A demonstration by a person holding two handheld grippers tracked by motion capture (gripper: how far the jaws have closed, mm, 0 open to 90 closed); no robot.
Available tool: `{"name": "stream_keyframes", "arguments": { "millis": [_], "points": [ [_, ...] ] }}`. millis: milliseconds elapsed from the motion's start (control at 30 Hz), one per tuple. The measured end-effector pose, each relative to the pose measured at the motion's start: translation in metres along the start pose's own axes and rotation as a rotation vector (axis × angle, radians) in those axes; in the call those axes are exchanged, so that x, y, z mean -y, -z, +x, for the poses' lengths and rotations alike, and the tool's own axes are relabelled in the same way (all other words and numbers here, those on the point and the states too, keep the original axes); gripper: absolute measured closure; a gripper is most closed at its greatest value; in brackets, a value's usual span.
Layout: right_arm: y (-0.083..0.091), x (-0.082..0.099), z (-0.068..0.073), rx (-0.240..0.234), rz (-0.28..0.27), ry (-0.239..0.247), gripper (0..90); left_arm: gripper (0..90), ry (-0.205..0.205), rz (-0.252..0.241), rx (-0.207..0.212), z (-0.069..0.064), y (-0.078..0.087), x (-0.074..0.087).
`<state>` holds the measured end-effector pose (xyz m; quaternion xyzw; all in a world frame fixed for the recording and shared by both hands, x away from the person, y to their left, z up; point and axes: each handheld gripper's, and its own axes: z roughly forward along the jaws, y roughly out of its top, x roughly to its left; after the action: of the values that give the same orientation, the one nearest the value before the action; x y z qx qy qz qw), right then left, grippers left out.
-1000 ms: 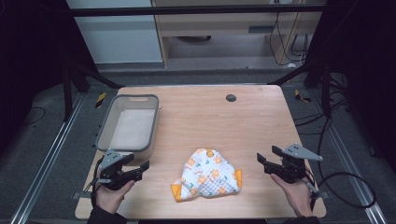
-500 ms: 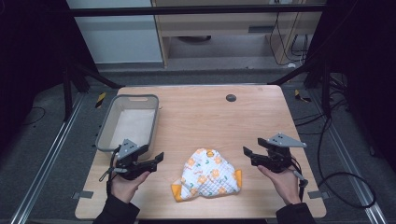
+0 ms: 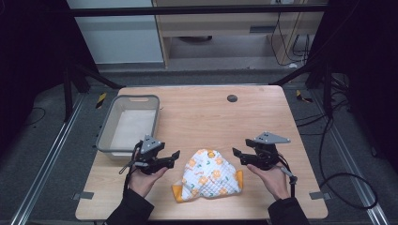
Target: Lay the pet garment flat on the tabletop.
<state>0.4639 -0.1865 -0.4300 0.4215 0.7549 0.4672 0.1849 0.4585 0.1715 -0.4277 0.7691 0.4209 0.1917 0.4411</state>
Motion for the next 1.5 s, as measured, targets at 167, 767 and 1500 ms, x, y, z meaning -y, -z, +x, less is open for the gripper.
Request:
{"name": "stream_keyframes", "arguments": {
  "millis": [167, 767, 1500],
  "points": [
    [-0.008, 0.004, 0.002, -0.019, 0.023, 0.003, 34.6, 30.5, -0.04, 0.042, 0.016, -0.011, -0.016, 0.001],
    [-0.033, 0.025, 0.015, -0.084, 0.123, 0.024, 36.1, 33.6, -0.073, 0.146, 0.073, -0.024, -0.048, 0.015],
    [-0.052, 0.04, 0.024, -0.179, 0.234, 0.05, 64.7, 73.0, -0.07, 0.242, 0.179, -0.036, -0.068, 0.031]
  ]
}}
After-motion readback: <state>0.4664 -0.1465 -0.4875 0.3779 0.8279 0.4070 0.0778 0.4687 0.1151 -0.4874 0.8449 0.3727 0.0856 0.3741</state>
